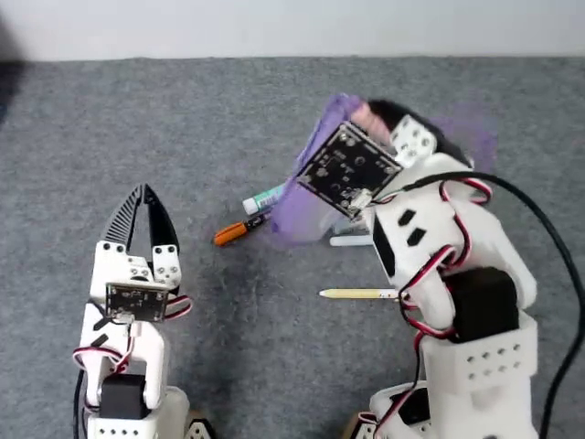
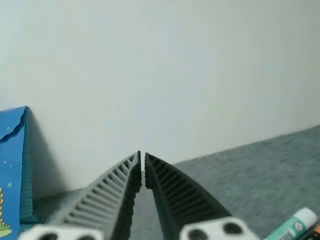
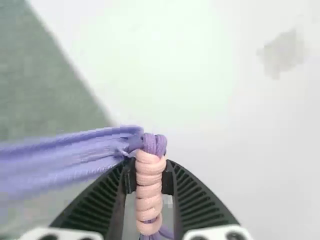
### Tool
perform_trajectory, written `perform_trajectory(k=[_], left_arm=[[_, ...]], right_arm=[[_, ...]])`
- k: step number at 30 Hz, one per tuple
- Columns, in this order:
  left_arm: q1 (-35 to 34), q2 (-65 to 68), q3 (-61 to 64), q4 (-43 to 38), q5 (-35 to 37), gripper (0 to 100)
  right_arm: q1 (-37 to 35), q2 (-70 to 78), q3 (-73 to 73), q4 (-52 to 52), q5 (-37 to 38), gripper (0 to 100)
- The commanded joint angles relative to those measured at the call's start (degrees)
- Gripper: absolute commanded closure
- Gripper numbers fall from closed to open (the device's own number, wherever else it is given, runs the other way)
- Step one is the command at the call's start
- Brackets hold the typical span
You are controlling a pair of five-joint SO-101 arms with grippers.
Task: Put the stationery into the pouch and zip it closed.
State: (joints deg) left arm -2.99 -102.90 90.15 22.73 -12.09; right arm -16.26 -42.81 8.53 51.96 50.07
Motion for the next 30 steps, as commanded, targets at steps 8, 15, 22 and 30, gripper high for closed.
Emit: perform_trajectory(k=[8, 15, 22, 30], left_arm=[[-0.7, -0.8, -8.7, 7.7, -2.5, 99], [-0.4, -0.8, -15.0, 17.2, -2.3, 99], [-0.4, -0.8, -18.8, 22.9, -2.3, 96], [-0.4, -0.8, -18.5, 22.8, -2.2, 96]], right_arm=[[-4.3, 7.2, -3.2, -13.4, 14.7, 99.1], [-7.9, 10.1, -3.2, -8.5, 15.6, 99.1], [-10.6, 6.1, -3.2, 3.8, 15.5, 99.1], [-9.3, 6.8, -4.8, -8.7, 15.6, 99.1]])
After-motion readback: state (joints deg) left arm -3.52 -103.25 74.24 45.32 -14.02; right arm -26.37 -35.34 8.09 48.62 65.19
